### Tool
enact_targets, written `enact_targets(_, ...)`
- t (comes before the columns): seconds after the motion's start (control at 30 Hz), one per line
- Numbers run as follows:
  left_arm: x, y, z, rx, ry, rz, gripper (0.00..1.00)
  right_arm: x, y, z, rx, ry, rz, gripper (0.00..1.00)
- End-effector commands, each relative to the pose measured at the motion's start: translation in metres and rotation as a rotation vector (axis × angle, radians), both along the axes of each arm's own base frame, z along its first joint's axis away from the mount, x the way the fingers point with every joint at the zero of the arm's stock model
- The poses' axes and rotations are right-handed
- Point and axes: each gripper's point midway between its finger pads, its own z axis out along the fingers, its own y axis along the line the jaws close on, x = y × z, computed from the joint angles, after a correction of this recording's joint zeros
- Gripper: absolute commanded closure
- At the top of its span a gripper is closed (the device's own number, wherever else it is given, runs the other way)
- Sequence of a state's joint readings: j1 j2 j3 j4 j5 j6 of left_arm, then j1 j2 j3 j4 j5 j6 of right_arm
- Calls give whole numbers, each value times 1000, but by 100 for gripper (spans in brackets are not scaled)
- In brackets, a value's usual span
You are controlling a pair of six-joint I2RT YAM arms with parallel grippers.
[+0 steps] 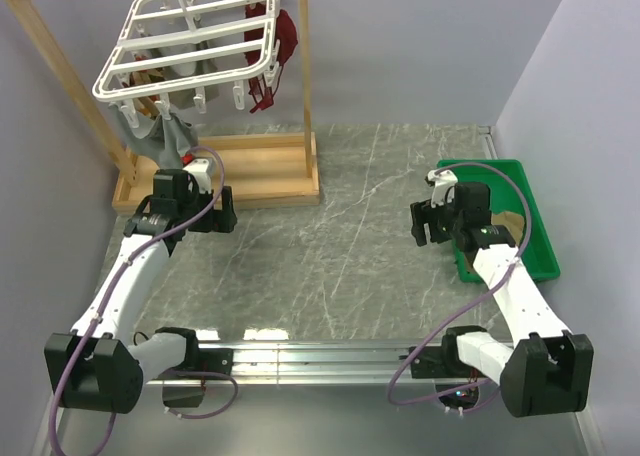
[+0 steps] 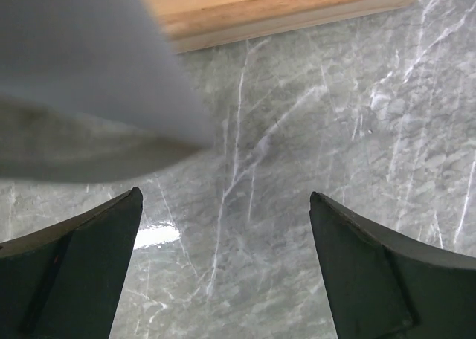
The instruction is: Clip the underwear to the hanger
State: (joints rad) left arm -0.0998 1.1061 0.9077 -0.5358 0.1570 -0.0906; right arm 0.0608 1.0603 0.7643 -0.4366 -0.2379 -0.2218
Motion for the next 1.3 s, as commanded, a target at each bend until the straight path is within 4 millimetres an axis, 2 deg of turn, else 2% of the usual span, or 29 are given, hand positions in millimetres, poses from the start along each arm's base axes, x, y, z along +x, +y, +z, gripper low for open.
enact_targets(0.0,3,-8,23,-35,-85,-32,1,13,-13,16,-54,-41,-16,19)
enact_targets(0.07,5,-10,27,-38,-92,-45,1,21,-20,25,-50,-54,-28,19)
enact_targets(0.1,4,-12,28,-41,-88,-58,1,25,-34,23,-55,-43,-67,19)
enact_targets(0.13,4,-13,29,-39,-92,-70,1,30,-41,30,-59,-56,-85,19)
enact_targets(0.2,3,-17,34,-52,-103,-95,1,37,-58,27,-68,-34,-117,19)
enact_targets(0.23,3,-18,36,-52,-110,-104,1,41,-75,33,-72,-39,-163,19)
enact_targets(0.37,2,-23,44,-72,-132,-130,1,50,-111,25,-123,3,-219,19)
enact_targets(0.4,1,-25,45,-78,-135,-140,1,52,-120,13,-150,46,-240,19)
enact_targets(0.43,2,-25,46,-80,-143,-138,1,54,-129,10,-168,64,-258,19)
enact_targets(0.47,2,-25,46,-83,-146,-139,1,55,-134,4,-182,87,-265,19)
enact_targets(0.5,2,-26,46,-85,-146,-142,1,56,-142,-12,-193,146,-280,19)
enact_targets(0.57,3,-26,46,-85,-136,-140,1,59,-154,-21,-205,187,-300,19)
enact_targets(0.6,4,-26,46,-83,-135,-137,1,61,-158,-36,-212,231,-307,19)
enact_targets(0.63,4,-26,46,-82,-131,-140,1,64,-164,-40,-225,239,-318,19)
enact_targets(0.7,4,-25,48,-78,-134,-142,1,66,-169,-56,-245,283,-315,19)
enact_targets(0.77,5,-24,49,-73,-141,-138,1,69,-172,-64,-255,308,-309,20)
enact_targets(0.8,4,-24,50,-69,-145,-138,1,68,-173,-76,-252,344,-307,20)
enact_targets(0.9,5,-22,49,-63,-141,-132,1,68,-176,-90,-260,381,-313,26)
enact_targets(0.93,5,-22,49,-62,-140,-131,1,67,-179,-91,-255,390,-323,37)
enact_targets(1.0,5,-21,49,-59,-145,-130,1,69,-178,-87,-219,389,-338,51)
enact_targets(1.03,4,-22,50,-60,-148,-133,1,69,-181,-79,-190,390,-363,69)
enact_targets(1.07,3,-22,51,-61,-152,-138,1,70,-180,-71,-166,379,-365,79)
enact_targets(1.13,3,-25,52,-69,-156,-150,1,76,-172,-42,-103,316,-354,97)
enact_targets(1.17,3,-26,53,-72,-160,-159,1,79,-162,-18,-57,258,-337,100)
enact_targets(1.23,3,-28,55,-78,-168,-173,1,80,-149,7,4,196,-320,100)
enact_targets(1.27,3,-30,56,-82,-172,-183,1,80,-139,29,24,138,-302,100)
